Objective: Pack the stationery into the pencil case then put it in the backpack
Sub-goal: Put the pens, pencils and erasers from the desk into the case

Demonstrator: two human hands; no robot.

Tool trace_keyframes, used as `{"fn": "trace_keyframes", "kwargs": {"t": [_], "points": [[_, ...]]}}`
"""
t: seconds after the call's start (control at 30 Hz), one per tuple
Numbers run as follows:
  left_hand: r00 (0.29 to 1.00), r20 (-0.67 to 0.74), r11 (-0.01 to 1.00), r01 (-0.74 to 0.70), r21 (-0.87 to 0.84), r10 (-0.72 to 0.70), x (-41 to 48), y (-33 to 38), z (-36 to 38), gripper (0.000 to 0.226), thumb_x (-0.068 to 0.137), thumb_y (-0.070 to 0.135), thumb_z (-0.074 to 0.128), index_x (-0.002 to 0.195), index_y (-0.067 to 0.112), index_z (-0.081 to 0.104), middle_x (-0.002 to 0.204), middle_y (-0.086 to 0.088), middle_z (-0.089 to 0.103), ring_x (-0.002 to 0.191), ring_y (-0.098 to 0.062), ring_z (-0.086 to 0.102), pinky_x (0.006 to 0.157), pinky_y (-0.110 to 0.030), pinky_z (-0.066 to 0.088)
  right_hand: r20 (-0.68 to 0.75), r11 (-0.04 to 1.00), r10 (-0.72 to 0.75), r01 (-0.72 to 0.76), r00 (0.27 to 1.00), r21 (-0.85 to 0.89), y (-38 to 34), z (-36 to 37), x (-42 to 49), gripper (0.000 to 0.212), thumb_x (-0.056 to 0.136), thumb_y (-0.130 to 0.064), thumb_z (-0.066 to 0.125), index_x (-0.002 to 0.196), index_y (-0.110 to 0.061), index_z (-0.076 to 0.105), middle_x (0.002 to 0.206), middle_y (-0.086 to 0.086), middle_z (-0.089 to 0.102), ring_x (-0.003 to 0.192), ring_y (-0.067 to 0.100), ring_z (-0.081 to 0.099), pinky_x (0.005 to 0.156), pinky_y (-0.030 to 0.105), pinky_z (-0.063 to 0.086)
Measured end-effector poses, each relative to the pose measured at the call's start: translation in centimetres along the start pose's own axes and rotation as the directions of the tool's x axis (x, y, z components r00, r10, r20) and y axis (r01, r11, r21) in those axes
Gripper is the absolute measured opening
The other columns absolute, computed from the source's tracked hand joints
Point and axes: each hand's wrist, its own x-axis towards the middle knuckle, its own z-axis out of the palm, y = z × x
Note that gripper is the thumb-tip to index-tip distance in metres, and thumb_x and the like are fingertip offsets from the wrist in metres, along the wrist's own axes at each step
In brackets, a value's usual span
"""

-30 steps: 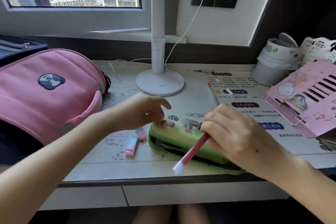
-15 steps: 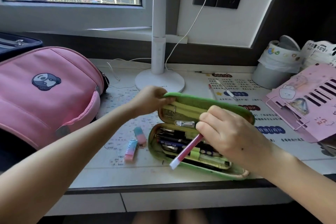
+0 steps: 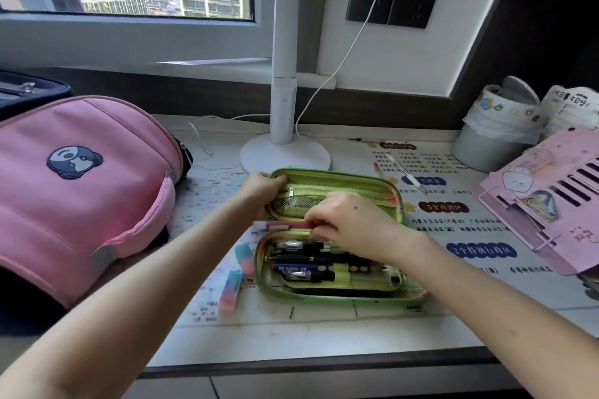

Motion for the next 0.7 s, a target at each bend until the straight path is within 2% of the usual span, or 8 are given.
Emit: {"fn": "trace_keyframes", "kwargs": {"t": [0.1, 0.2, 0.3, 0.37, 0.43, 0.53, 0.63, 0.7], "points": [[0.998, 0.060, 1.000, -0.016, -0.011, 0.016, -0.6, 0.6, -1.0, 0.012, 0.087, 0.006, 0.058, 0.096, -0.002, 0.054, 0.080, -0.011, 0.059, 0.063, -0.020, 0.060, 0.052, -0.029, 0.057, 0.016, 0.998, 0.049, -0.048, 0.999, -0.026, 0.8, -0.1, -0.2, 0.024, 0.091, -0.032, 0.055, 0.109, -0.023, 0.067, 0.099, -0.006, 0.067, 0.087, 0.007, 0.046, 0.084, 0.026, 0.042], [0.990, -0.025, 0.979, -0.134, 0.154, 0.139, -1.1, 1.3, -2.1, 0.020, 0.084, 0.007, 0.060, 0.103, 0.003, 0.056, 0.095, -0.012, 0.061, 0.078, -0.019, 0.057, 0.066, -0.026, 0.049, 0.070, 0.990, 0.046, -0.036, 0.996, -0.137, 1.3, 0.1, -0.6, 0.028, 0.092, -0.038, 0.052, 0.114, -0.028, 0.065, 0.103, -0.009, 0.067, 0.094, 0.012, 0.050, 0.080, 0.027, 0.042], [0.965, 0.000, 0.930, -0.252, 0.267, 0.261, -2.4, 2.3, -2.8, 0.011, 0.084, 0.011, 0.059, 0.095, 0.012, 0.060, 0.096, -0.008, 0.063, 0.077, -0.013, 0.055, 0.066, -0.024, 0.043, 0.129, 0.984, 0.034, -0.010, 0.991, -0.178, 1.4, 0.1, -0.8, 0.033, 0.093, -0.046, 0.043, 0.113, -0.030, 0.065, 0.102, -0.009, 0.064, 0.096, 0.014, 0.051, 0.079, 0.031, 0.046], [0.952, 0.047, 0.906, -0.303, 0.294, 0.303, -3.4, 2.7, -2.9, 0.008, 0.085, 0.013, 0.058, 0.092, 0.014, 0.063, 0.094, -0.006, 0.066, 0.081, -0.014, 0.058, 0.069, -0.026, 0.046, 0.182, 0.995, 0.093, -0.087, 0.979, -0.043, 2.2, -0.4, -1.0, 0.037, 0.093, -0.049, 0.040, 0.104, -0.027, 0.068, 0.095, -0.008, 0.065, 0.090, 0.013, 0.056, 0.078, 0.031, 0.049], [0.942, 0.075, 0.893, -0.333, 0.302, 0.326, -3.9, 3.0, -3.0, 0.008, 0.087, 0.015, 0.058, 0.090, 0.016, 0.065, 0.092, -0.005, 0.068, 0.087, -0.019, 0.061, 0.076, -0.032, 0.048, 0.040, 0.949, 0.259, -0.262, 0.965, 0.176, 4.7, -1.2, -1.0, 0.043, 0.092, -0.047, 0.039, 0.087, -0.016, 0.068, 0.082, 0.001, 0.069, 0.074, 0.019, 0.063, 0.067, 0.035, 0.052], [0.938, 0.108, 0.881, -0.346, 0.323, 0.329, -4.1, 3.0, -3.0, 0.007, 0.087, 0.017, 0.058, 0.087, 0.020, 0.065, 0.092, -0.006, 0.069, 0.092, -0.024, 0.064, 0.082, -0.038, 0.050, -0.292, 0.826, 0.560, -0.551, 0.776, 0.119, 11.7, -1.1, 0.0, 0.039, 0.094, -0.031, 0.044, 0.063, -0.011, 0.055, 0.066, 0.005, 0.057, 0.052, 0.022, 0.051, 0.047, 0.025, 0.033], [0.932, 0.137, 0.867, -0.362, 0.342, 0.335, -3.8, 3.2, -2.4, 0.008, 0.087, 0.016, 0.059, 0.085, 0.020, 0.065, 0.092, -0.008, 0.069, 0.089, -0.023, 0.063, 0.087, -0.040, 0.050, -0.274, 0.610, 0.765, -0.792, 0.583, 0.018, 17.8, 0.6, 1.4, 0.026, 0.092, -0.033, 0.050, 0.078, -0.013, 0.059, 0.079, 0.010, 0.060, 0.075, 0.029, 0.057, 0.054, 0.028, 0.036], [0.926, 0.159, 0.857, -0.378, 0.350, 0.343, -3.6, 3.1, -2.1, 0.008, 0.088, 0.015, 0.059, 0.086, 0.019, 0.066, 0.091, -0.006, 0.068, 0.085, -0.020, 0.062, 0.081, -0.034, 0.051, -0.189, 0.515, 0.841, -0.857, 0.507, -0.009, 20.3, 2.0, 1.8, 0.034, 0.091, -0.038, 0.052, 0.092, -0.005, 0.062, 0.097, 0.014, 0.062, 0.092, 0.033, 0.058, 0.065, 0.032, 0.043]]}}
